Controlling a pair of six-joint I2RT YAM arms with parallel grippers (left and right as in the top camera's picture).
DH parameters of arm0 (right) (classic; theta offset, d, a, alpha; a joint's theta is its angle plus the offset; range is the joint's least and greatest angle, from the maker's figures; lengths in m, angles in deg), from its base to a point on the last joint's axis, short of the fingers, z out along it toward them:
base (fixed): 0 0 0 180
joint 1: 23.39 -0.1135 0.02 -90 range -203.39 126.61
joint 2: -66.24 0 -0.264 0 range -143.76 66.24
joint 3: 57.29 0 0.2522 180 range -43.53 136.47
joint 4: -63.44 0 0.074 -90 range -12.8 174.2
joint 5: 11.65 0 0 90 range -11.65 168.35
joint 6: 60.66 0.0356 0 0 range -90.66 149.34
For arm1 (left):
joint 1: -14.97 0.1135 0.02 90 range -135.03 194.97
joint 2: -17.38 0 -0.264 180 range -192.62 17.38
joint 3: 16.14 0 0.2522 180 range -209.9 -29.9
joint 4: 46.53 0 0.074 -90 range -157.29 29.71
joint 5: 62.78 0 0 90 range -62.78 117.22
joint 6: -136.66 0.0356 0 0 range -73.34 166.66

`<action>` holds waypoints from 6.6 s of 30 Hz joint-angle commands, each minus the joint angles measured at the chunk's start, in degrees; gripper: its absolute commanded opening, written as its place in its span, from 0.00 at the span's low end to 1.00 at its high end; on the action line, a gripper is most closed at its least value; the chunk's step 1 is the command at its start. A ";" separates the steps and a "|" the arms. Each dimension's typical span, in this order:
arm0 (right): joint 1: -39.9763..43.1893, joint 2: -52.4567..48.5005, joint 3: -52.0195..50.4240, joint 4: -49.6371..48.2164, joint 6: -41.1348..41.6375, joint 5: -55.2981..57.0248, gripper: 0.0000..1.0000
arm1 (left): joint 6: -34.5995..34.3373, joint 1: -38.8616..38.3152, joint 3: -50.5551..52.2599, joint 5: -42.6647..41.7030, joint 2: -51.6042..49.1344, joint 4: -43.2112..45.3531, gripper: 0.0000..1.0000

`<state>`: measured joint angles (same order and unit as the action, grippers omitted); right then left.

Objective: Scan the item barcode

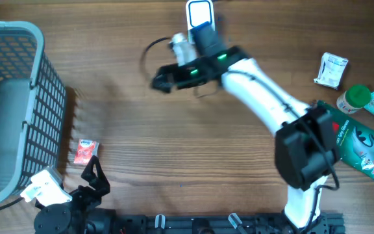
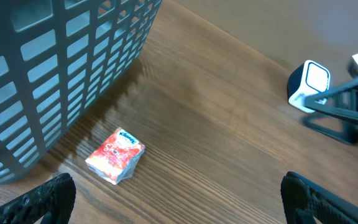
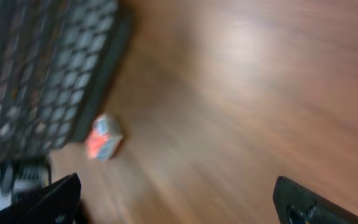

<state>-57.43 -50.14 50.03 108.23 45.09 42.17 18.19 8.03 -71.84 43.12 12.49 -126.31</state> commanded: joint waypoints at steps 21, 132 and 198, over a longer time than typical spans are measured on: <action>0.83 -7.37 -0.13 -0.61 11.87 2.21 0.04 | -0.44 0.31 0.09 -0.46 0.13 0.20 1.00; -6.95 29.31 -52.43 -11.76 16.55 29.20 1.00 | 53.55 -16.76 -15.45 36.76 -26.82 88.61 1.00; -6.78 40.85 -52.43 -25.55 -7.80 -19.56 0.04 | 27.74 -5.31 -15.28 11.34 4.61 52.33 1.00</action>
<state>-64.12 -9.75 -2.32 81.65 38.90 18.69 46.10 2.94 -87.49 66.58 16.91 -68.65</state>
